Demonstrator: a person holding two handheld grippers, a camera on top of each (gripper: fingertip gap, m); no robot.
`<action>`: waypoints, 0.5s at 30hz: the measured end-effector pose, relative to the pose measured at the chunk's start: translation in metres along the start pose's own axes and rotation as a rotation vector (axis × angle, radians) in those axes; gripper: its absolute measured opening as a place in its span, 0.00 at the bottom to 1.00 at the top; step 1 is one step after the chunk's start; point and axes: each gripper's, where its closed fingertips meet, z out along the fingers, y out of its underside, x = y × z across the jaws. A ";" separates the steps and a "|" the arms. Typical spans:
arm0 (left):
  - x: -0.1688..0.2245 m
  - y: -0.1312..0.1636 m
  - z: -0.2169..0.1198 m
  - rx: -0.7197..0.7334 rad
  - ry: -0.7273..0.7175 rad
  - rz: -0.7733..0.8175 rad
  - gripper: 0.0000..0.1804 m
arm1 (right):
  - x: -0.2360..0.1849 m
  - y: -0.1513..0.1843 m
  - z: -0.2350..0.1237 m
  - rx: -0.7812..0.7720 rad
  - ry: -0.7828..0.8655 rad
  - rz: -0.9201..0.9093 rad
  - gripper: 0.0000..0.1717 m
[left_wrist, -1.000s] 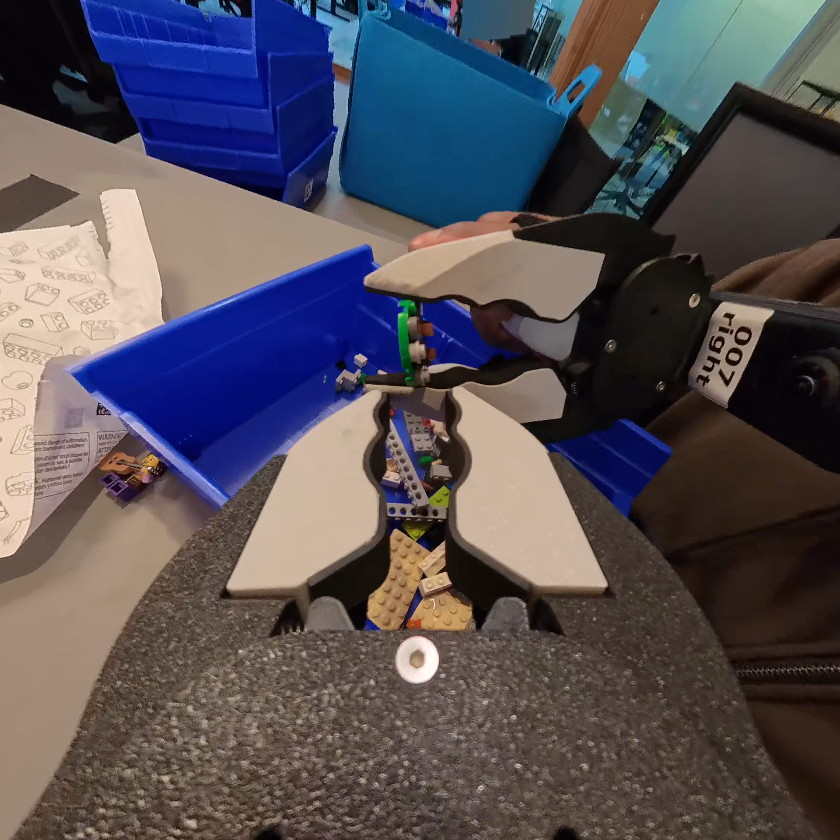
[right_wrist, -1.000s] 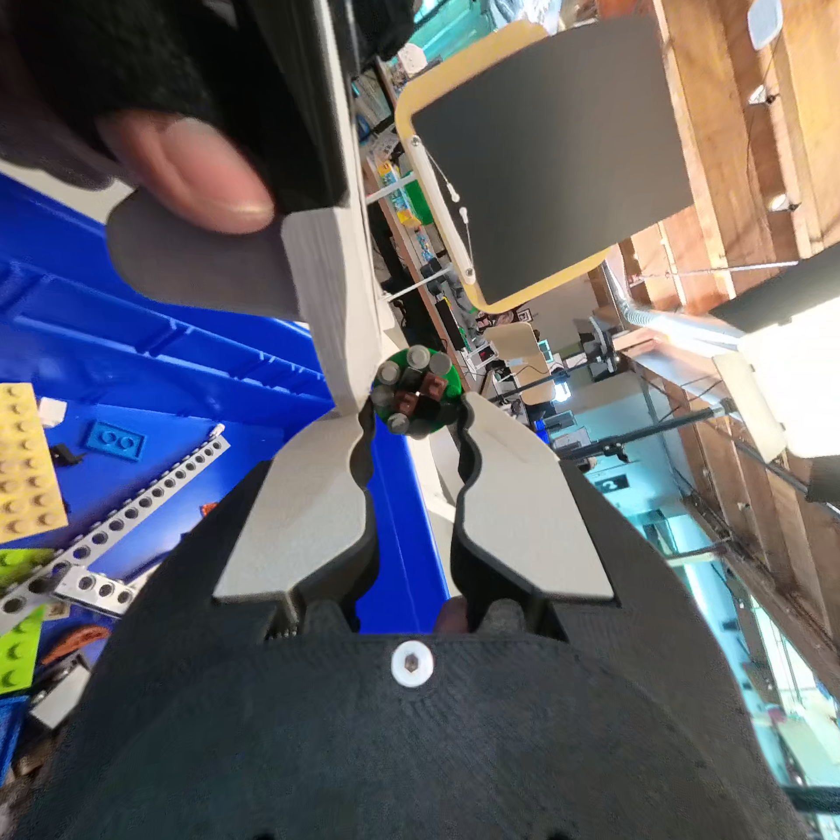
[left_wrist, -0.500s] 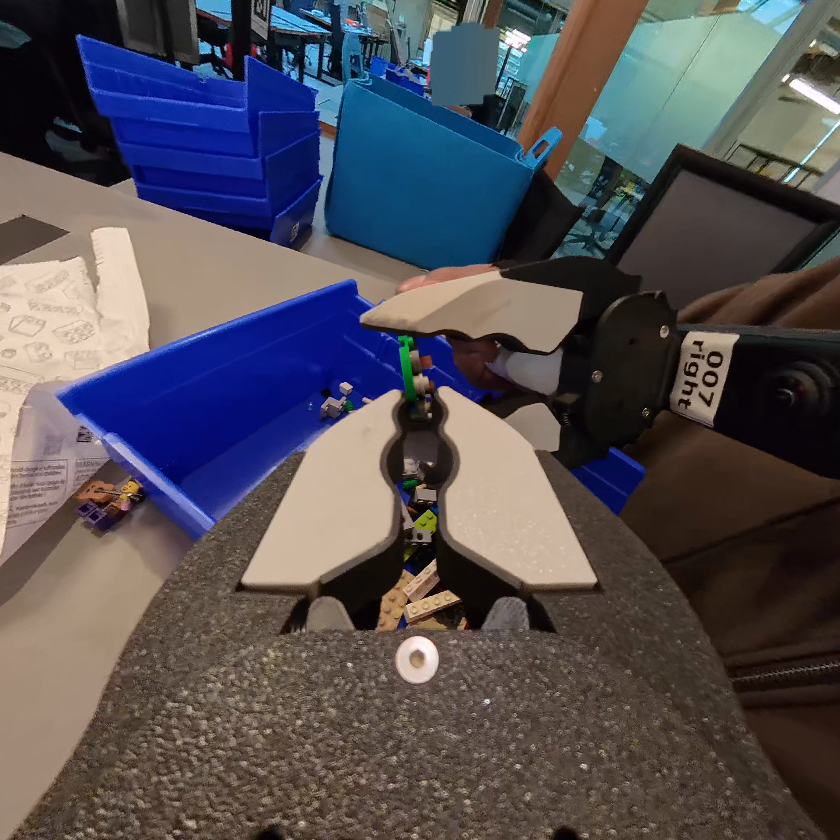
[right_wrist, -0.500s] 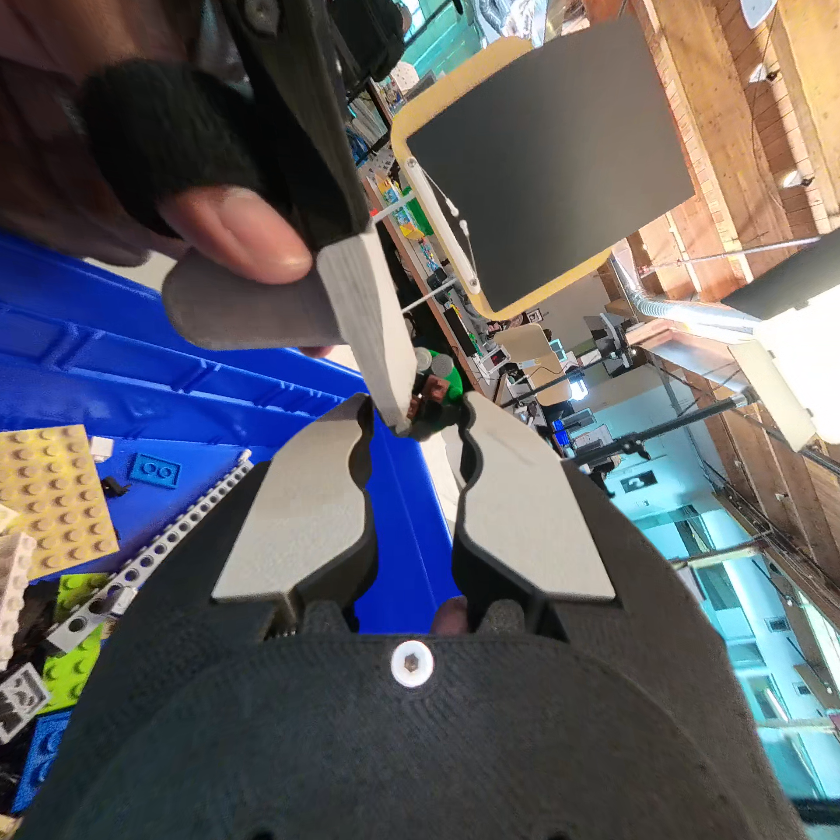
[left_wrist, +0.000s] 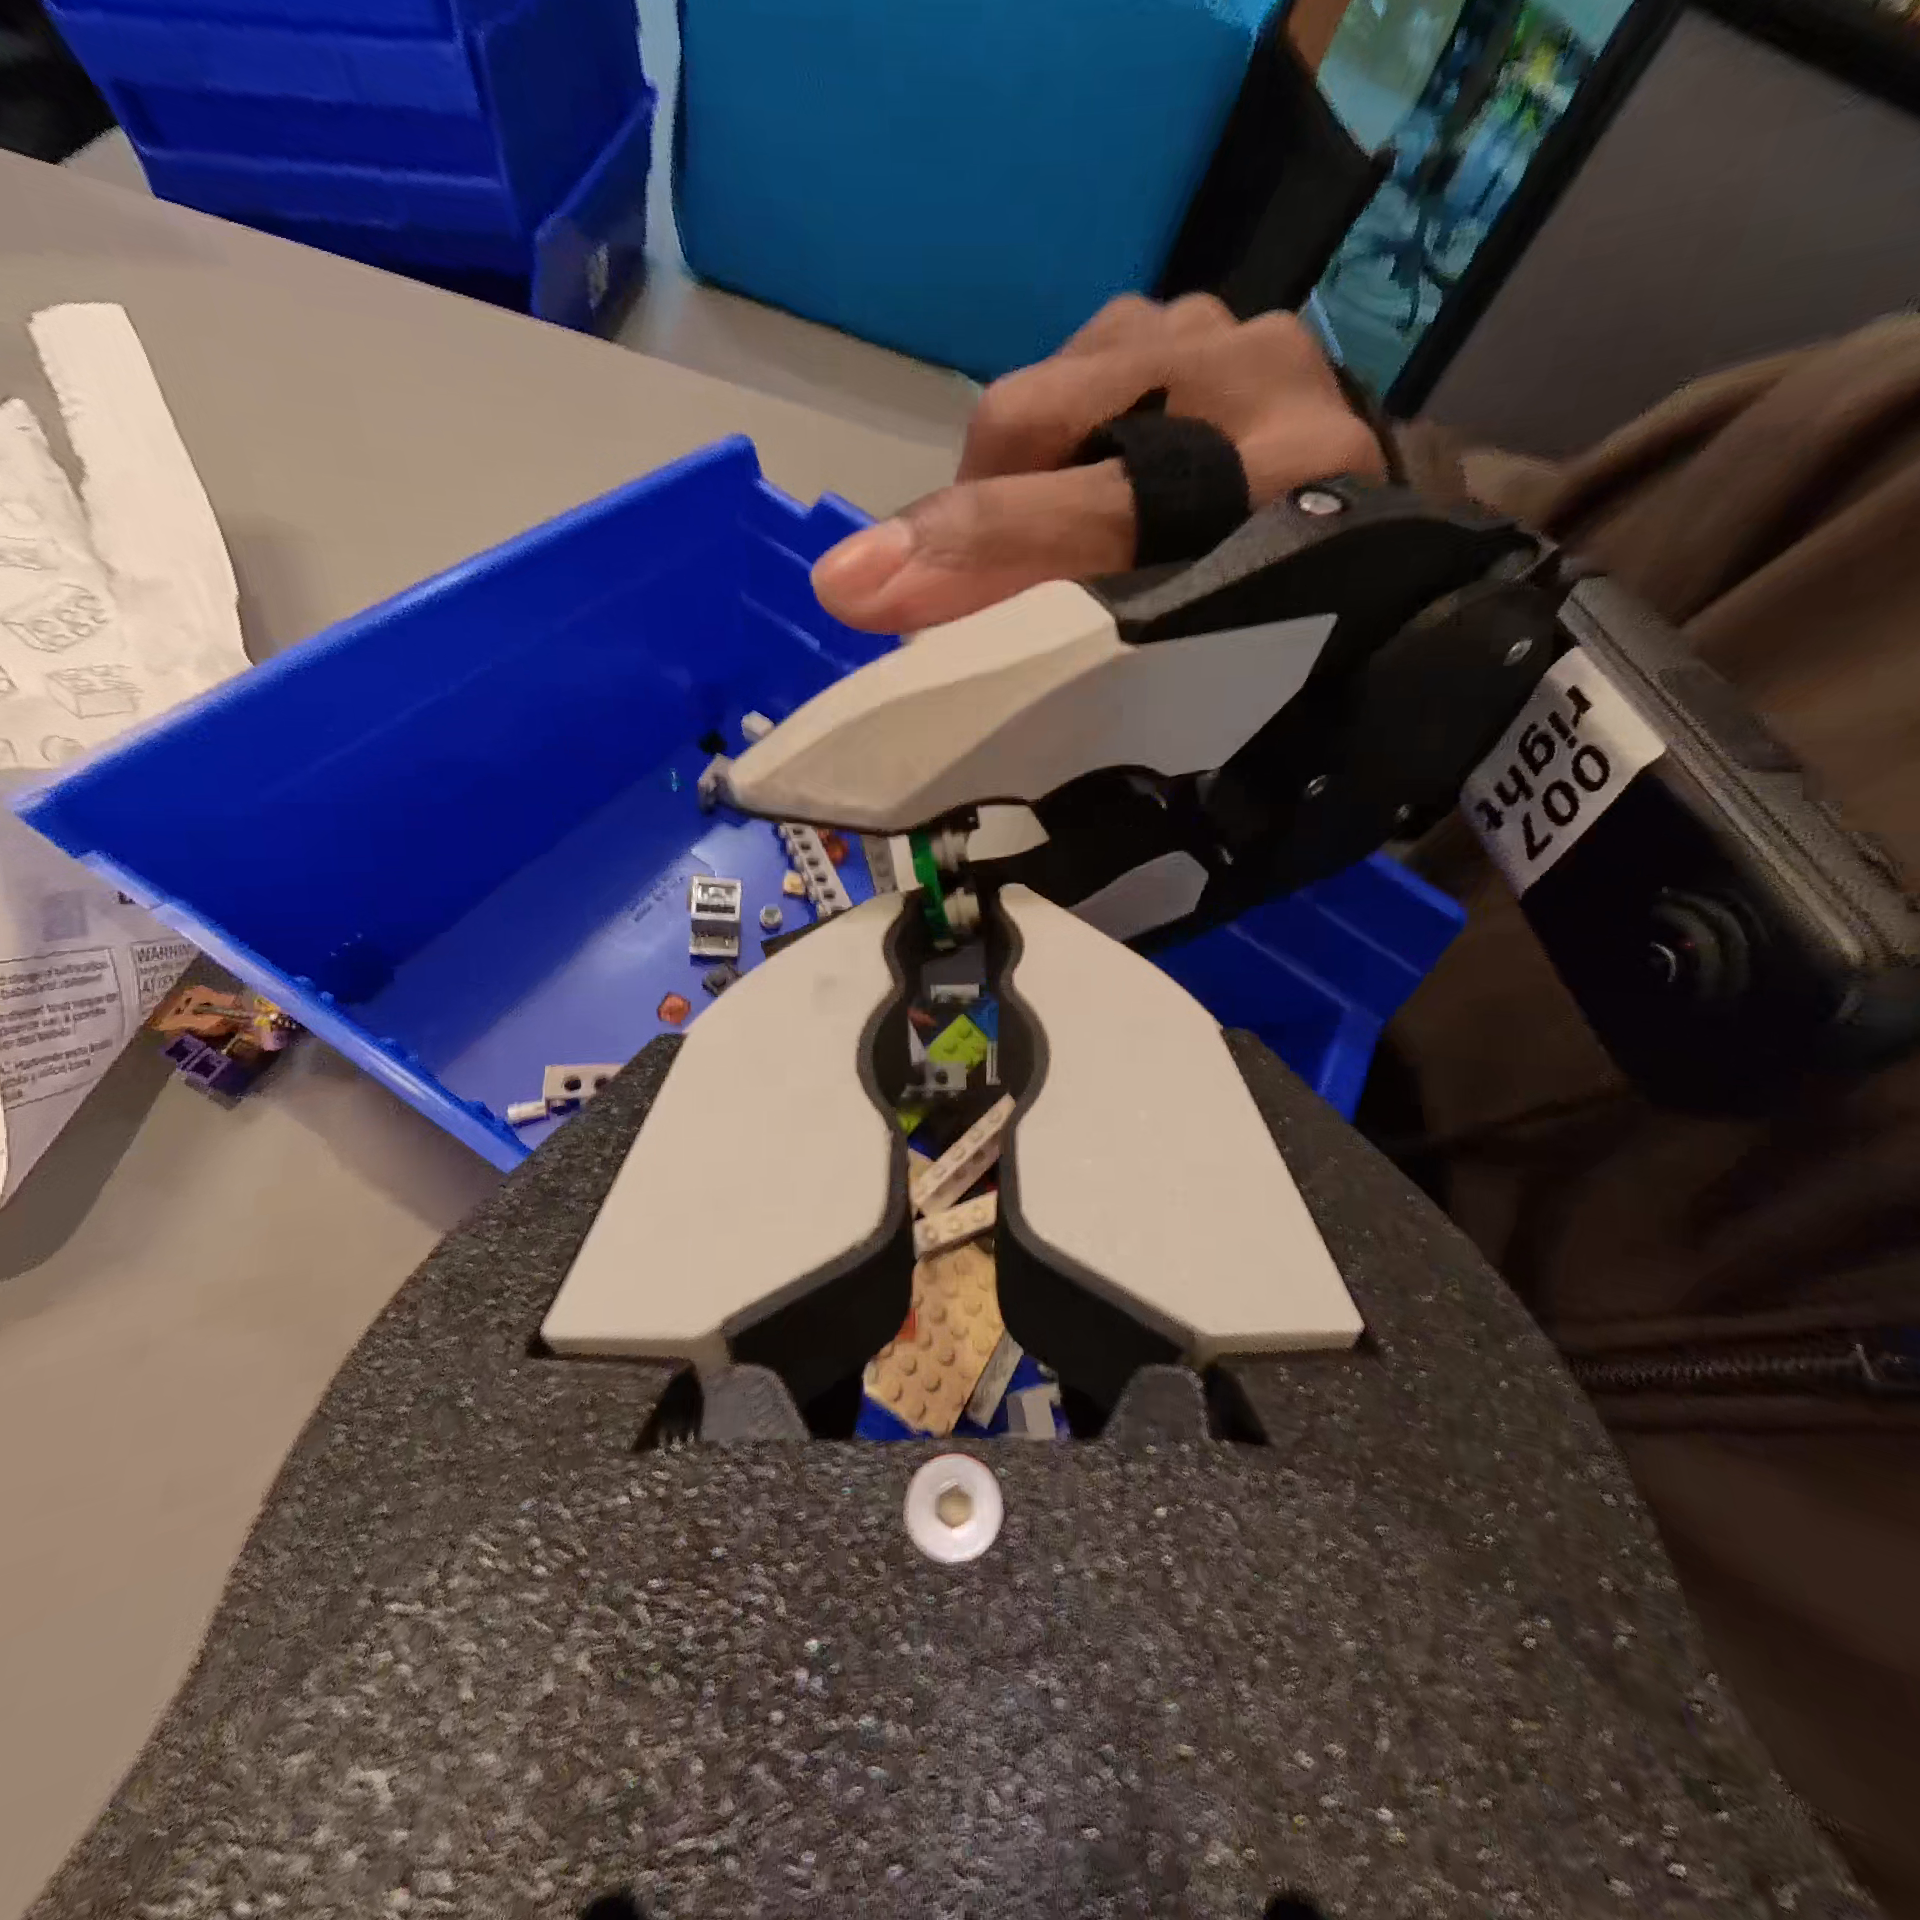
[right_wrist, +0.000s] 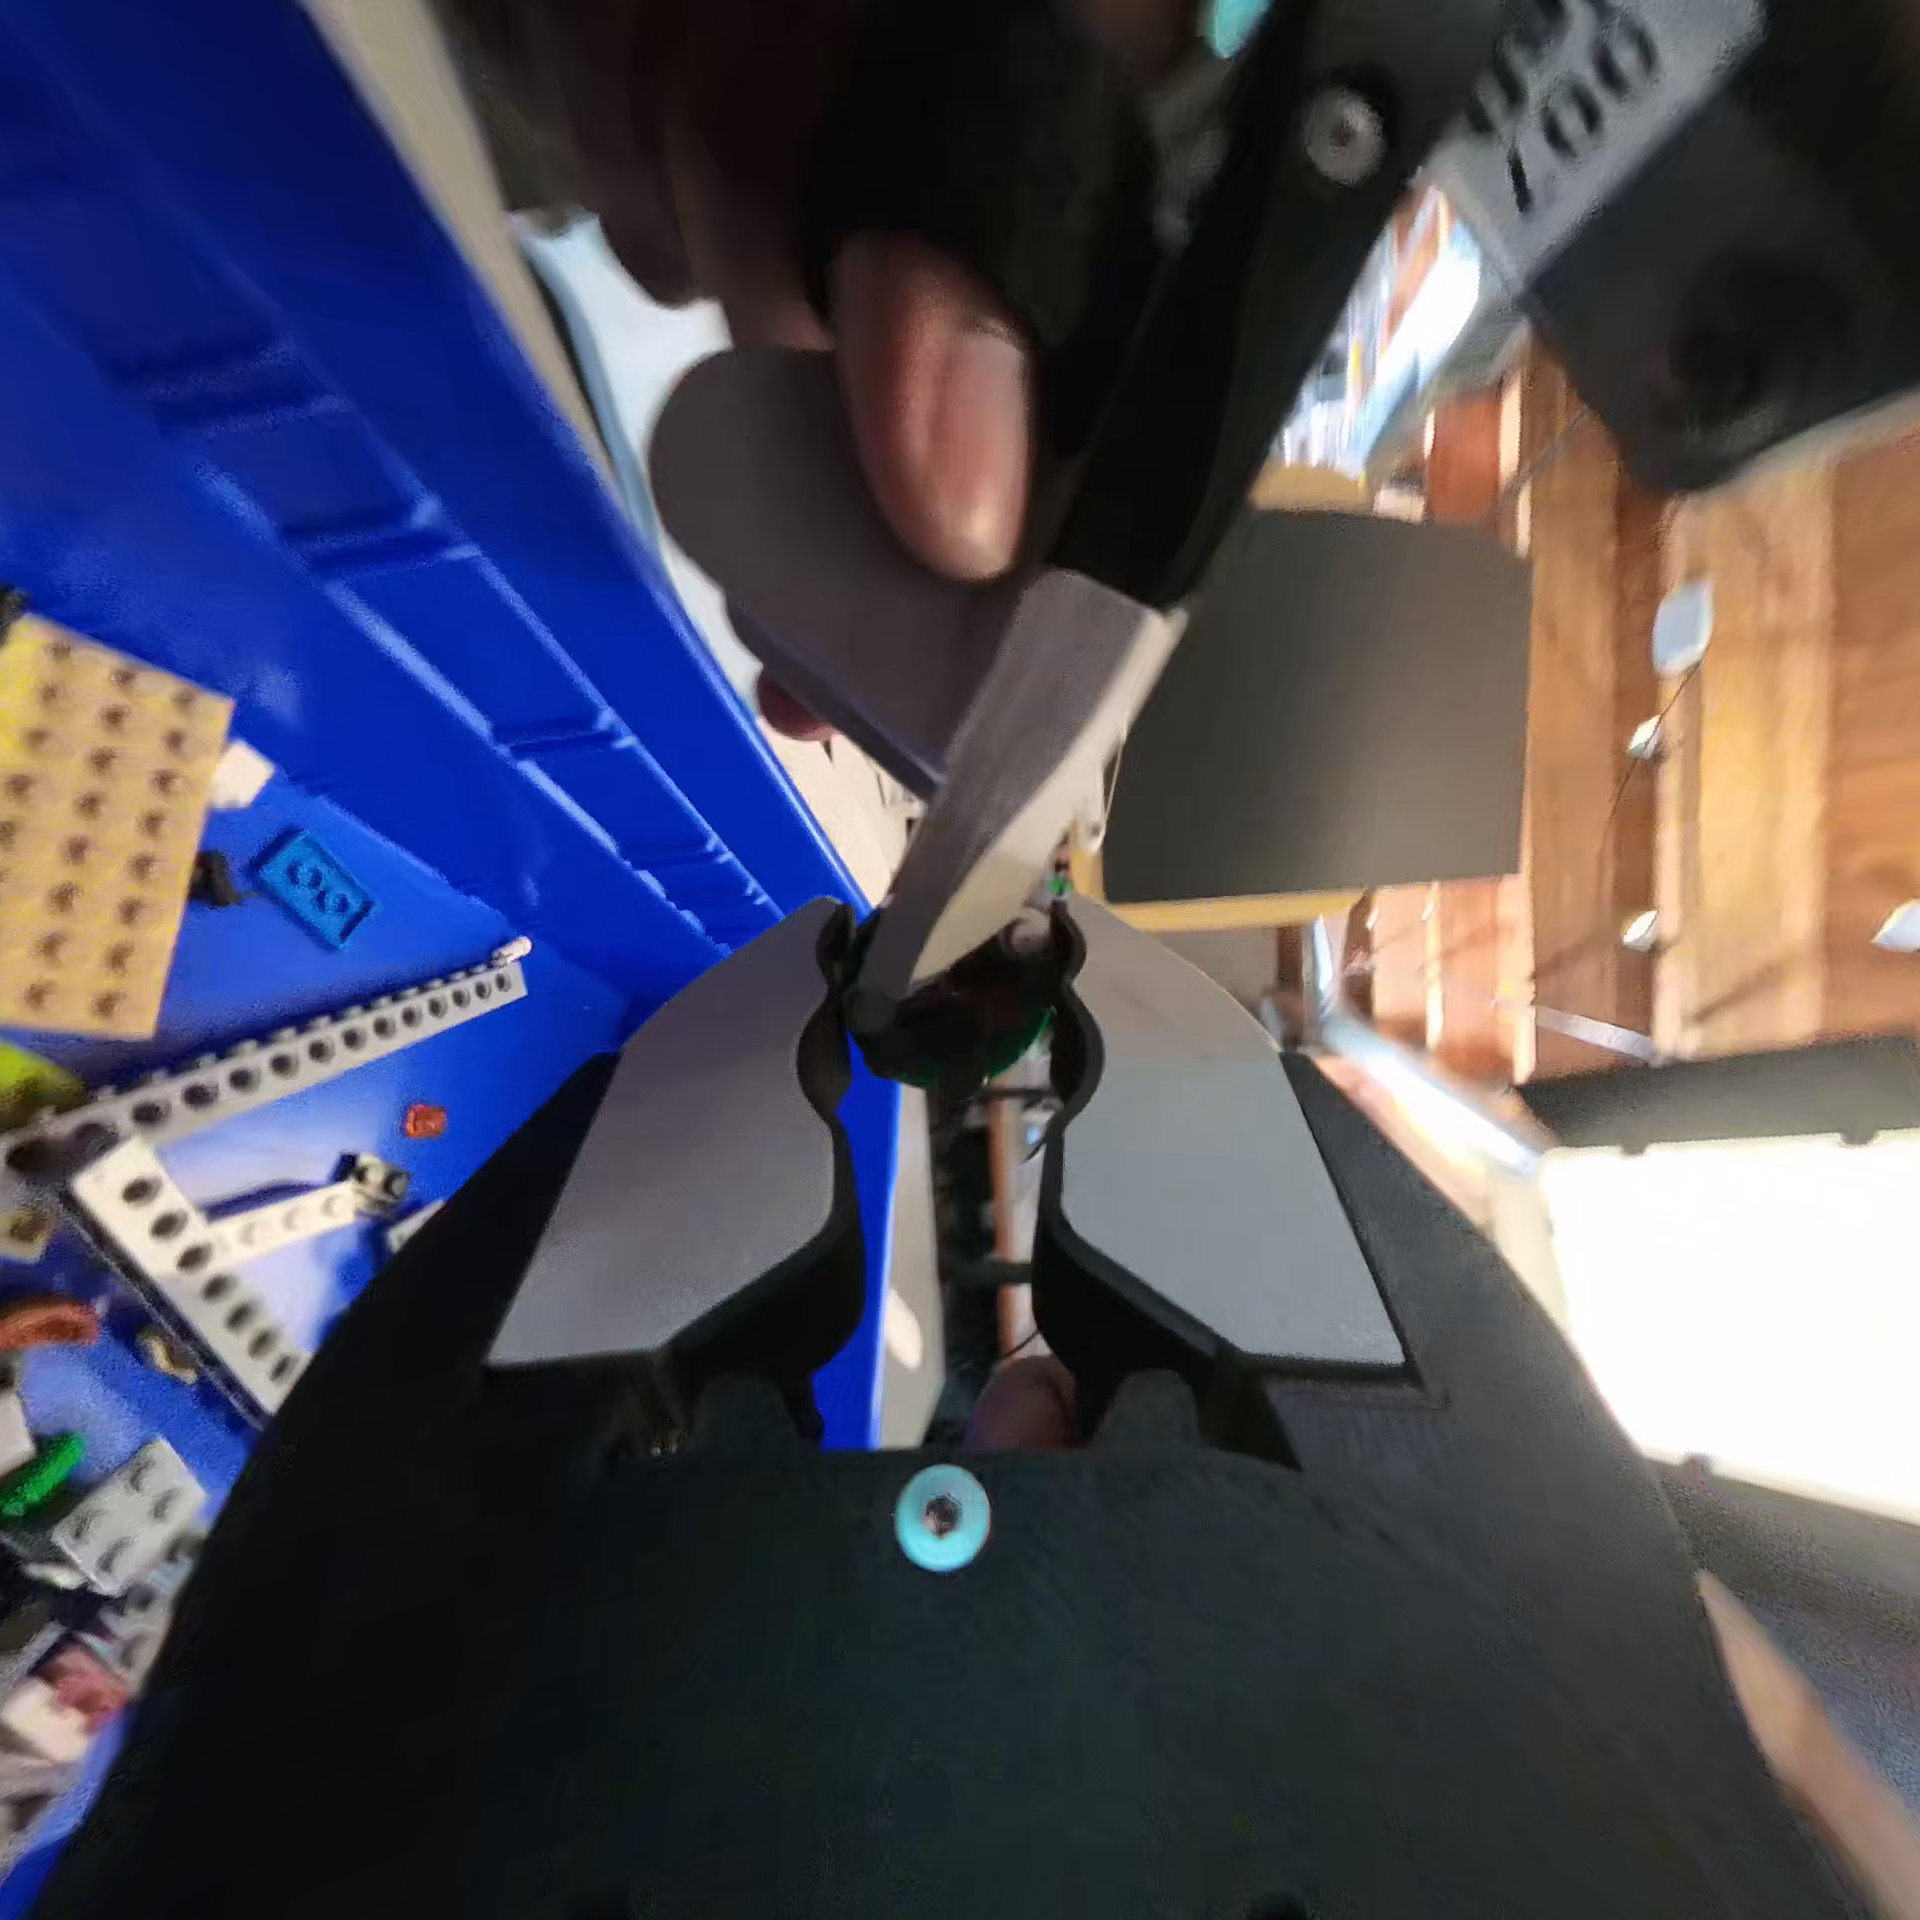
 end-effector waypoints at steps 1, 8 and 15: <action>-0.001 -0.003 0.000 0.032 0.005 -0.017 0.07 | 0.003 0.003 0.001 -0.021 0.006 0.071 0.21; -0.006 -0.011 0.006 0.124 -0.001 -0.083 0.10 | 0.007 0.011 0.003 -0.100 0.034 0.386 0.21; -0.003 -0.010 0.002 0.098 -0.011 -0.034 0.06 | 0.001 0.003 0.003 -0.051 0.000 0.310 0.26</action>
